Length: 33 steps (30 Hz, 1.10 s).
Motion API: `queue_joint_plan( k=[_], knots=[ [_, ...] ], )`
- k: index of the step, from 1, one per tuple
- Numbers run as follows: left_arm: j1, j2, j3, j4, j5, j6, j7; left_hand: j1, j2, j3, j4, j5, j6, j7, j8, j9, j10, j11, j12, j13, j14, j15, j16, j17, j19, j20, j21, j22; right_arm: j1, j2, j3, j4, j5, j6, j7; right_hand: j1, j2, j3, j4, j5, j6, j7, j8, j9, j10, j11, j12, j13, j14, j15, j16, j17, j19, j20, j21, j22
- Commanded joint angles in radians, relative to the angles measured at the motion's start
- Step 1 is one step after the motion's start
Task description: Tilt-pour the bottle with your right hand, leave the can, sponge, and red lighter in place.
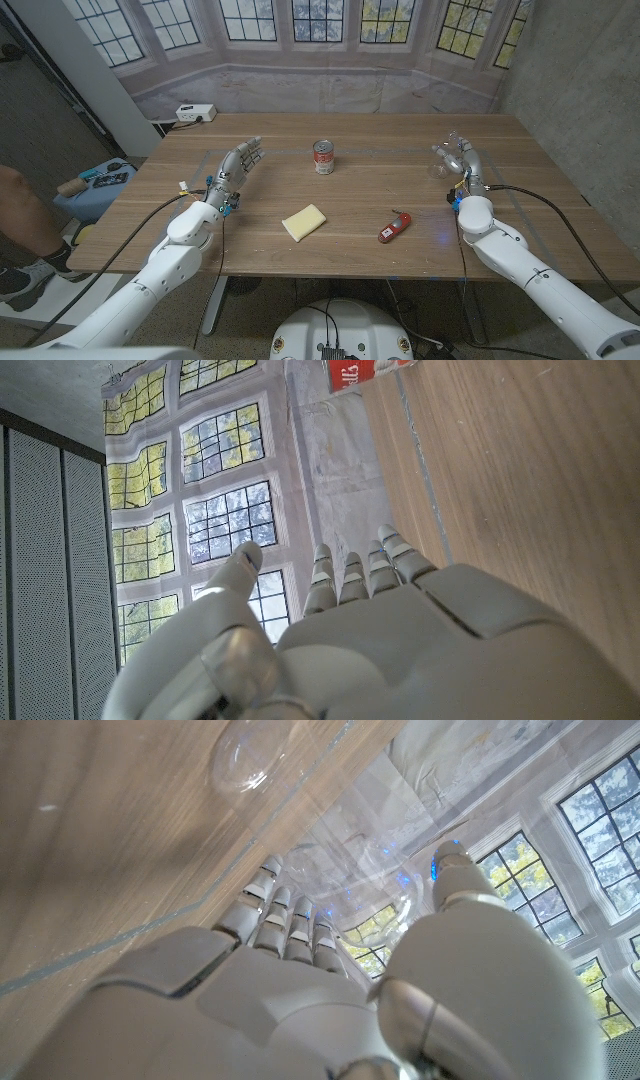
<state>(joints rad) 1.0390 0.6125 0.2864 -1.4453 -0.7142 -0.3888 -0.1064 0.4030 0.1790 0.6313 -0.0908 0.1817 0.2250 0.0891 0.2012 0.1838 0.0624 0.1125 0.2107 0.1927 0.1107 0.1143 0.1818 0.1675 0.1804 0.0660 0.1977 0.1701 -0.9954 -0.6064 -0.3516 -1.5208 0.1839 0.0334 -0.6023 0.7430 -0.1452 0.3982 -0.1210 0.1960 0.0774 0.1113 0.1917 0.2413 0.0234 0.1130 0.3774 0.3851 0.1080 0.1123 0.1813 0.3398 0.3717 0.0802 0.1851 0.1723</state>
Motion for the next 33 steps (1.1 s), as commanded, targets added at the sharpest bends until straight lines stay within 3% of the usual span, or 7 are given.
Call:
queue_joint_plan(
  k=[1,7,13,22,28,33],
  knots=[
    [-0.018,-0.003,0.008,0.012,0.001,0.008,-0.010,0.009,-0.002,-0.002,-0.001,0.007,0.010,0.001,0.003,0.006,0.003,0.009,-0.001,0.004,0.002,0.009,-0.001,0.003,0.007,0.004,0.000,0.005,-0.024,-0.037,0.023,-0.038,0.032,0.010,0.054,-0.022,0.000,-0.012,0.000,-0.003,-0.016,0.003,-0.001,0.001,-0.019,0.008,-0.011,-0.003,-0.020,0.017,0.000,-0.004,-0.020,0.012,-0.003,0.003],
    [-0.017,-0.004,0.011,0.010,0.001,0.012,-0.009,0.009,-0.002,-0.002,-0.001,0.007,0.009,0.000,0.002,0.006,0.002,0.008,-0.001,0.004,0.002,0.009,-0.001,0.003,0.007,0.004,0.000,0.005,-0.048,-0.057,0.045,-0.068,0.050,0.013,0.067,-0.032,0.001,-0.018,0.002,-0.002,-0.023,0.007,0.000,-0.001,-0.025,0.013,-0.019,-0.006,-0.035,0.033,0.000,-0.009,-0.032,0.020,-0.004,0.003],
    [-0.013,-0.003,0.012,0.004,0.003,0.012,-0.006,0.009,-0.001,-0.002,-0.001,0.007,0.010,0.000,0.001,0.007,0.002,0.008,-0.001,0.004,0.002,0.010,-0.001,0.003,0.006,0.005,-0.001,0.005,-0.067,-0.074,0.066,-0.094,0.068,0.012,0.082,-0.050,0.005,-0.026,0.007,-0.002,-0.030,0.011,0.002,-0.004,-0.032,0.026,-0.029,-0.011,-0.048,0.059,0.002,-0.016,-0.049,0.044,-0.004,0.003],
    [0.000,0.000,0.014,-0.009,0.005,0.014,0.000,0.011,-0.001,-0.002,-0.002,0.007,0.010,0.000,0.000,0.007,0.003,0.009,-0.001,0.004,0.002,0.009,-0.001,0.003,0.006,0.004,-0.001,0.005,-0.098,-0.086,0.104,-0.104,0.097,0.040,0.093,-0.065,0.010,-0.031,0.012,-0.002,-0.024,0.016,0.007,-0.006,-0.026,0.024,-0.033,-0.015,-0.053,0.065,0.006,-0.020,-0.056,0.051,-0.003,0.003],
    [0.009,0.005,0.011,-0.021,0.006,0.016,0.008,0.011,-0.001,-0.002,-0.002,0.007,0.011,-0.001,0.000,0.007,0.002,0.008,-0.001,0.004,0.003,0.011,-0.001,0.003,0.005,0.005,-0.001,0.005,-0.117,-0.081,0.138,-0.084,0.136,0.101,0.115,-0.091,0.020,-0.039,0.023,-0.003,0.001,0.019,0.019,-0.009,0.003,0.018,-0.029,-0.020,-0.042,0.056,0.017,-0.024,-0.059,0.052,0.001,0.003],
    [0.014,0.009,0.010,-0.029,0.009,0.019,0.015,0.012,0.000,-0.002,-0.002,0.007,0.015,-0.001,0.000,0.008,0.002,0.010,-0.001,0.004,0.002,0.010,-0.001,0.003,0.006,0.005,-0.001,0.005,-0.117,-0.070,0.147,-0.060,0.148,0.143,0.128,-0.132,0.028,-0.052,0.039,-0.004,0.032,0.015,0.031,-0.013,0.040,0.009,-0.027,-0.028,-0.022,0.027,0.029,-0.030,-0.050,0.024,0.008,0.003]
  ],
)
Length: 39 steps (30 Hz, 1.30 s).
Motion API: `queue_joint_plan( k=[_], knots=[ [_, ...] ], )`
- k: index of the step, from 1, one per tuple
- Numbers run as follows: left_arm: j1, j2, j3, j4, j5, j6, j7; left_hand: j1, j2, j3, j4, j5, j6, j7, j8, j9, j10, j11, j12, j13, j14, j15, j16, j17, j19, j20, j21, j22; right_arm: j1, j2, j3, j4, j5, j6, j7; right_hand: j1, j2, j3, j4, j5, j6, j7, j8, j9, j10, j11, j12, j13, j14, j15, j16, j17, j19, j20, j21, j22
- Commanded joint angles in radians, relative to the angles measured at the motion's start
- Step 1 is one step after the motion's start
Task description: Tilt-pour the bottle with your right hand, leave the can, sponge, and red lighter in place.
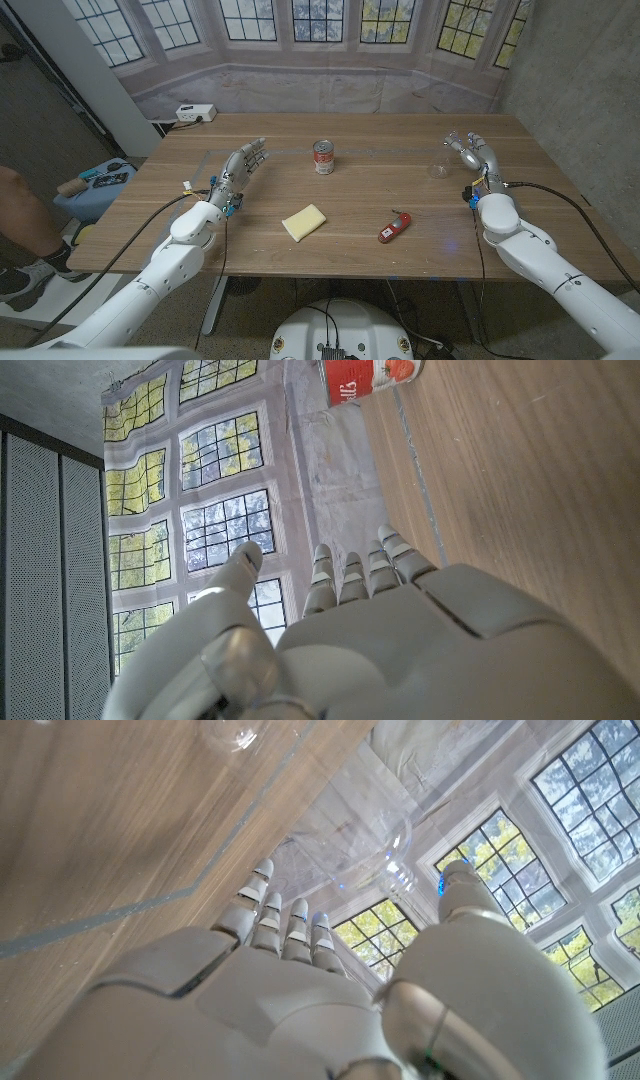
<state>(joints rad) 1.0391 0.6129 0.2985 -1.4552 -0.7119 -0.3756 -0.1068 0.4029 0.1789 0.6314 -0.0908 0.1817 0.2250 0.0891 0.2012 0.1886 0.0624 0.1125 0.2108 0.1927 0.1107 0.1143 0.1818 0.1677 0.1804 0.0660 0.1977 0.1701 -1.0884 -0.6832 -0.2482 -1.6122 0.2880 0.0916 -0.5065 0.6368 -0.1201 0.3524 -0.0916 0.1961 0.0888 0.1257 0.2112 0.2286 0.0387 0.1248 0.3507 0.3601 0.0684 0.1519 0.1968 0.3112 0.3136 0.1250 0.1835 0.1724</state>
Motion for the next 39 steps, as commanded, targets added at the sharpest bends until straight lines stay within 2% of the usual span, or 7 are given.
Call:
queue_joint_plan(
  k=[1,8,12,21,24,28,39],
  knots=[
    [0.015,0.009,-0.003,-0.020,0.007,0.007,0.017,0.012,0.000,-0.003,-0.002,0.007,0.014,0.000,0.000,0.003,0.002,0.011,-0.001,0.004,0.002,0.010,-0.001,0.003,0.006,0.005,-0.001,0.005,-0.023,0.009,0.044,0.035,0.045,0.091,0.035,-0.033,0.007,-0.008,0.013,-0.004,0.022,-0.001,0.011,-0.002,0.031,-0.003,0.000,-0.005,0.019,-0.019,0.015,-0.002,0.009,-0.024,0.010,0.003],
    [0.019,0.015,-0.007,-0.030,0.010,0.010,0.026,0.012,0.000,-0.003,-0.001,0.007,0.017,0.000,0.000,0.003,0.002,0.009,-0.001,0.004,0.002,0.010,-0.001,0.003,0.006,0.004,0.000,0.005,-0.007,0.030,0.045,0.079,0.065,0.146,0.062,-0.087,0.050,-0.015,0.043,-0.008,0.048,-0.003,0.018,-0.008,0.060,-0.001,-0.004,-0.014,0.032,-0.054,0.024,-0.006,0.024,-0.057,0.016,0.003],
    [0.021,0.017,-0.009,-0.034,0.011,0.013,0.031,0.012,0.000,-0.002,-0.001,0.007,0.018,0.000,0.000,0.003,0.002,0.010,-0.001,0.004,0.002,0.010,-0.001,0.003,0.007,0.004,0.000,0.005,0.006,0.037,0.044,0.096,0.080,0.157,0.082,-0.102,0.067,-0.016,0.053,-0.010,0.058,-0.002,0.020,-0.009,0.074,-0.001,-0.003,-0.017,0.038,-0.058,0.027,-0.007,0.031,-0.064,0.018,0.002],
    [0.037,0.016,-0.015,-0.050,0.014,0.015,0.056,0.013,0.002,-0.002,0.000,0.007,0.021,0.001,-0.001,0.004,0.003,0.009,-0.001,0.004,0.002,0.010,-0.001,0.003,0.007,0.004,0.000,0.005,0.046,0.047,0.039,0.150,0.136,0.184,0.157,-0.155,0.159,-0.006,0.091,-0.012,0.085,-0.014,0.024,-0.016,0.099,-0.010,-0.013,-0.031,0.034,-0.076,0.029,-0.011,0.039,-0.096,0.018,0.001],
    [0.045,0.016,-0.018,-0.058,0.015,0.015,0.067,0.013,0.002,-0.001,0.000,0.007,0.020,0.001,-0.001,0.004,0.003,0.010,-0.001,0.004,0.002,0.010,-0.001,0.003,0.007,0.005,0.000,0.005,0.064,0.051,0.034,0.178,0.160,0.196,0.194,-0.151,0.172,0.000,0.088,-0.010,0.088,-0.016,0.023,-0.018,0.102,-0.011,-0.015,-0.033,0.034,-0.080,0.028,-0.014,0.041,-0.099,0.018,0.001],
    [0.050,0.016,-0.020,-0.065,0.018,0.017,0.078,0.013,0.002,-0.001,0.000,0.007,0.021,0.001,-0.001,0.004,0.003,0.010,-0.001,0.004,0.003,0.010,-0.001,0.003,0.007,0.005,0.000,0.005,0.086,0.063,0.032,0.215,0.207,0.216,0.248,-0.143,0.217,0.016,0.083,-0.006,0.099,-0.028,0.024,-0.021,0.115,-0.023,-0.020,-0.040,0.040,-0.095,0.029,-0.022,0.048,-0.112,0.019,0.000],
    [0.046,0.012,-0.018,-0.077,0.027,0.026,0.096,0.014,0.002,-0.001,0.001,0.008,0.033,0.004,0.002,0.005,0.007,0.012,0.001,0.004,0.003,0.010,-0.001,0.003,0.007,0.004,0.000,0.005,0.125,0.090,0.037,0.303,0.308,0.266,0.359,-0.141,0.250,0.027,0.077,0.000,0.104,-0.037,0.022,-0.023,0.124,-0.025,-0.027,-0.048,0.048,-0.107,0.031,-0.029,0.054,-0.128,0.020,0.001]
  ],
)
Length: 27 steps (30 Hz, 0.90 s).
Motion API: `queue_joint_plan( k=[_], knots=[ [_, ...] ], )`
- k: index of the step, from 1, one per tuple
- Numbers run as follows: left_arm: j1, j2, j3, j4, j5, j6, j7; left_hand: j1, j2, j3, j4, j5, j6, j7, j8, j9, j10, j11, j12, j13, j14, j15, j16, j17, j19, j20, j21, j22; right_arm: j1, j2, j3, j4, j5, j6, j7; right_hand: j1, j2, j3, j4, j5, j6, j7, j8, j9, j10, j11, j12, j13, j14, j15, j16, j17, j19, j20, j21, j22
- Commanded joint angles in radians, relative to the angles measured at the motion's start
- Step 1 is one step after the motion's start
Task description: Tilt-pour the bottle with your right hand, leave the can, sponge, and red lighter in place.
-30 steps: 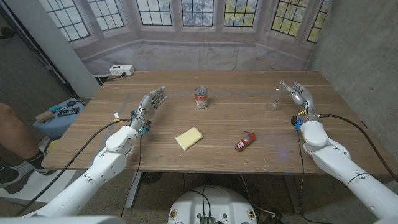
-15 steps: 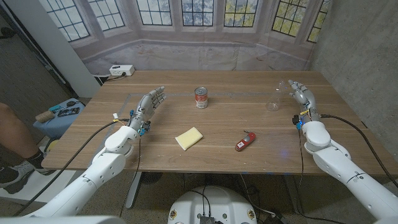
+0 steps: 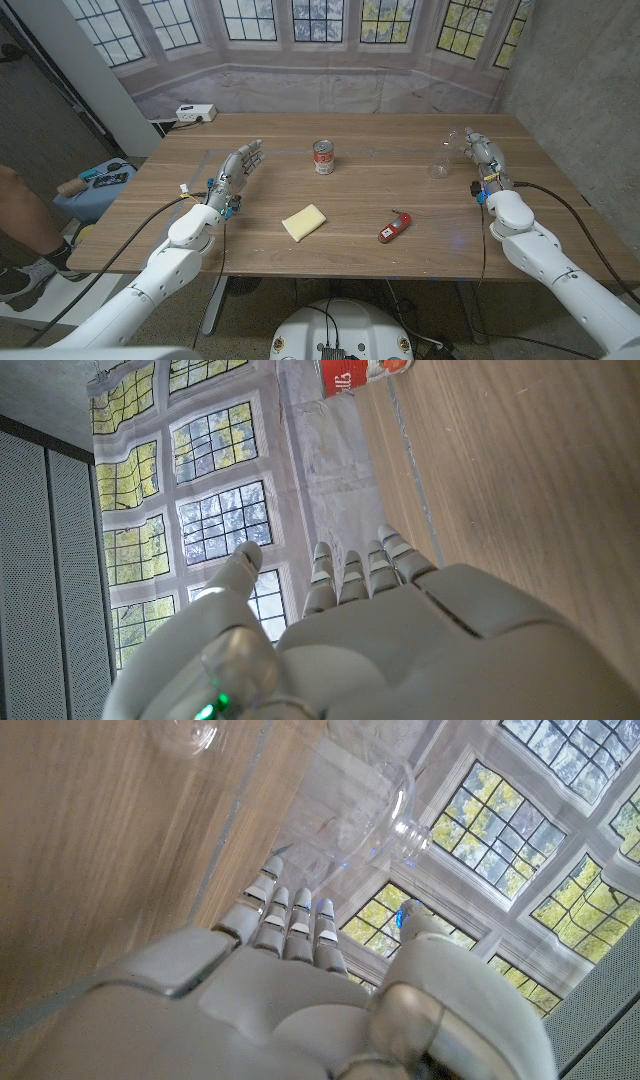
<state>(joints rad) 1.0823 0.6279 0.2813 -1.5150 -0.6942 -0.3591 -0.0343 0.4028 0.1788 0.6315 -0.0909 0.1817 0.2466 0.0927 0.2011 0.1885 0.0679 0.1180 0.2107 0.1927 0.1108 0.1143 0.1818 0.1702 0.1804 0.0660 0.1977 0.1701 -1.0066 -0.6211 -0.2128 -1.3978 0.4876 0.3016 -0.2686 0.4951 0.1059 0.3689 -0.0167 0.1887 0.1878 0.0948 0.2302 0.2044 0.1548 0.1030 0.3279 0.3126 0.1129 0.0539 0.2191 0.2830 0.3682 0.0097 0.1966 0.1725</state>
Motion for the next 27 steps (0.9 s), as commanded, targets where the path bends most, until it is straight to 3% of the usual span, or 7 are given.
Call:
queue_joint_plan(
  k=[1,8,12,27],
  knots=[
    [0.002,-0.003,0.000,-0.018,0.010,0.011,0.026,0.014,0.002,-0.001,0.001,0.008,0.013,0.001,0.002,0.005,0.002,0.005,0.001,0.004,0.003,0.010,-0.001,0.001,0.007,0.004,0.000,0.005,0.046,0.030,0.002,0.097,0.115,0.062,0.128,0.001,0.026,0.011,0.003,0.008,0.005,-0.007,0.002,0.001,0.008,-0.004,-0.005,-0.001,0.003,-0.011,0.008,-0.001,0.000,-0.014,0.007,0.000],
    [-0.006,-0.006,0.006,-0.019,0.011,0.020,0.026,0.014,0.002,0.000,0.002,0.008,0.015,0.001,0.002,0.005,0.002,0.006,0.001,0.004,0.005,0.010,0.000,0.001,0.007,0.003,0.000,0.005,0.049,0.047,0.012,0.130,0.160,0.095,0.162,-0.009,0.033,0.008,0.005,0.008,0.015,-0.007,0.004,-0.001,0.016,-0.003,-0.007,-0.006,0.006,-0.015,0.010,-0.003,0.003,-0.016,0.007,0.001],
    [-0.014,-0.008,0.008,-0.014,0.010,0.022,0.021,0.013,0.002,0.000,0.003,0.008,0.015,0.000,0.001,0.005,0.003,0.007,0.001,0.004,0.005,0.010,0.000,0.001,0.007,0.004,0.000,0.005,0.034,0.042,0.020,0.112,0.161,0.104,0.148,-0.011,0.033,0.007,0.005,0.008,0.015,-0.008,0.003,-0.001,0.018,-0.003,-0.008,-0.007,0.006,-0.016,0.010,-0.004,0.004,-0.017,0.007,0.001],
    [-0.020,-0.024,0.020,0.010,-0.001,0.011,-0.003,0.012,0.002,0.002,0.006,0.008,0.014,0.000,-0.001,0.006,0.003,0.007,0.001,0.004,0.005,0.010,0.000,0.002,0.007,0.005,0.000,0.005,-0.100,-0.039,0.069,-0.129,0.105,0.061,0.032,-0.017,0.025,0.000,-0.006,0.008,0.015,-0.003,-0.001,-0.003,0.019,0.002,-0.017,-0.015,0.013,-0.010,0.009,-0.012,0.010,-0.014,0.008,0.001]
  ],
)
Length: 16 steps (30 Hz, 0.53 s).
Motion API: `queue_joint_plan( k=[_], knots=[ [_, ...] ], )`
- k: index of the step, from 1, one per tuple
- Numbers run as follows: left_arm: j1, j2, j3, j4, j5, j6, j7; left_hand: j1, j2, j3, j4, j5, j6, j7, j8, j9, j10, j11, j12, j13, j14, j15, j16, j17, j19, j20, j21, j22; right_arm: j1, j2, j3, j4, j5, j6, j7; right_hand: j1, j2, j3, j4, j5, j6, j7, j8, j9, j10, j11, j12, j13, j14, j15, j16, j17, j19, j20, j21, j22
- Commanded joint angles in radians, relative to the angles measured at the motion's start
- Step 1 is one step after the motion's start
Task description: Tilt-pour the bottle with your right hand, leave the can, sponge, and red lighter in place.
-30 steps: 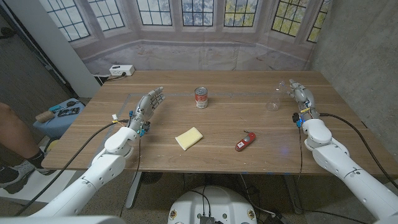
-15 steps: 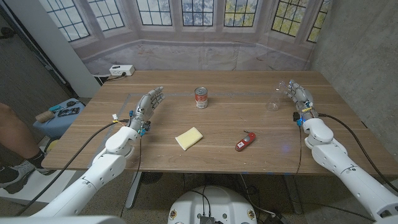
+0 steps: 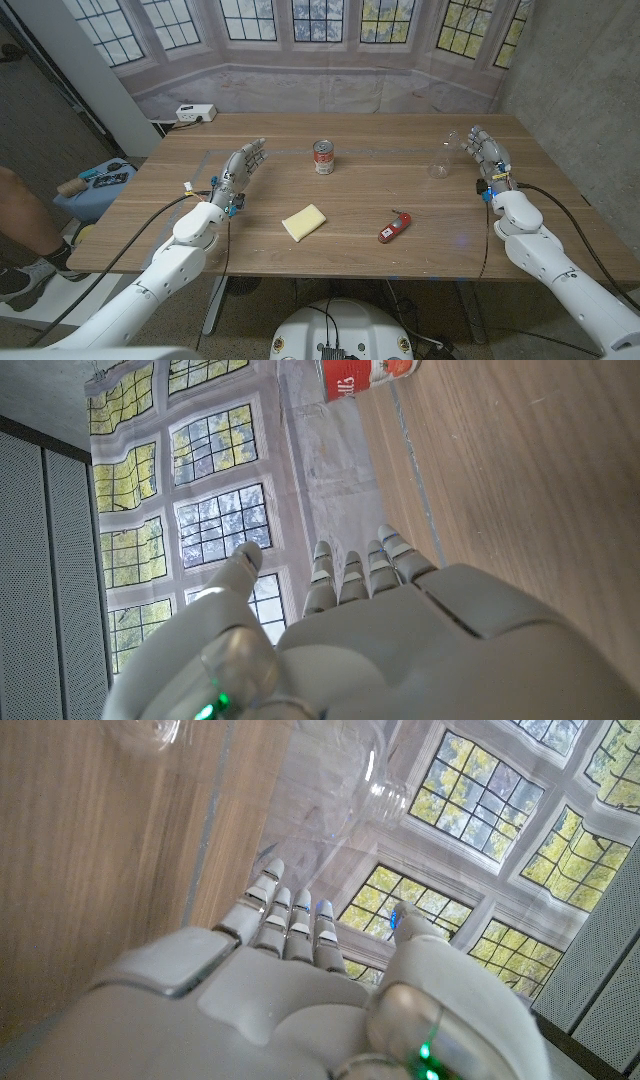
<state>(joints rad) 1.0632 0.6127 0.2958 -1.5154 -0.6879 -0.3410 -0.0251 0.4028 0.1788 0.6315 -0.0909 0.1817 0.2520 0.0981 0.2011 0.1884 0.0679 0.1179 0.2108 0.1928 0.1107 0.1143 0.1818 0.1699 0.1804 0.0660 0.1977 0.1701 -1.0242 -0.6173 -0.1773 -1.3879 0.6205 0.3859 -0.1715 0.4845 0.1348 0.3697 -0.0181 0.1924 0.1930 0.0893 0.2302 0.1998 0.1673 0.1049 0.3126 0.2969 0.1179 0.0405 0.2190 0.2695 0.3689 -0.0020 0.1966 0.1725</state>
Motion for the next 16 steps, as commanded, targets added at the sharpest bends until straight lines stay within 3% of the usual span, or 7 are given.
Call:
queue_joint_plan(
  k=[1,16],
  knots=[
    [0.000,-0.009,0.006,0.010,-0.008,-0.008,-0.013,0.012,0.002,0.002,0.006,0.008,0.009,-0.005,-0.001,0.006,0.003,0.007,0.001,0.004,0.005,0.010,0.000,0.002,0.007,0.005,0.000,0.005,-0.091,-0.045,0.037,-0.150,-0.031,-0.027,-0.073,-0.007,-0.004,-0.001,-0.005,0.004,0.010,0.002,-0.002,0.001,0.007,0.000,-0.002,0.000,0.009,0.003,0.010,0.001,0.009,-0.002,0.008,0.001],
    [-0.003,-0.008,0.011,0.016,-0.013,-0.005,-0.027,0.013,0.001,0.003,0.006,0.008,0.009,-0.004,-0.002,0.006,0.003,0.007,0.001,0.004,0.004,0.011,-0.001,0.001,0.007,0.005,0.000,0.005,-0.180,-0.047,0.077,-0.228,-0.041,-0.041,-0.113,-0.009,-0.005,-0.004,-0.014,0.005,0.011,0.003,-0.004,0.000,0.008,0.001,-0.009,-0.006,0.014,0.004,0.009,-0.005,0.011,0.000,0.007,0.001]
  ],
)
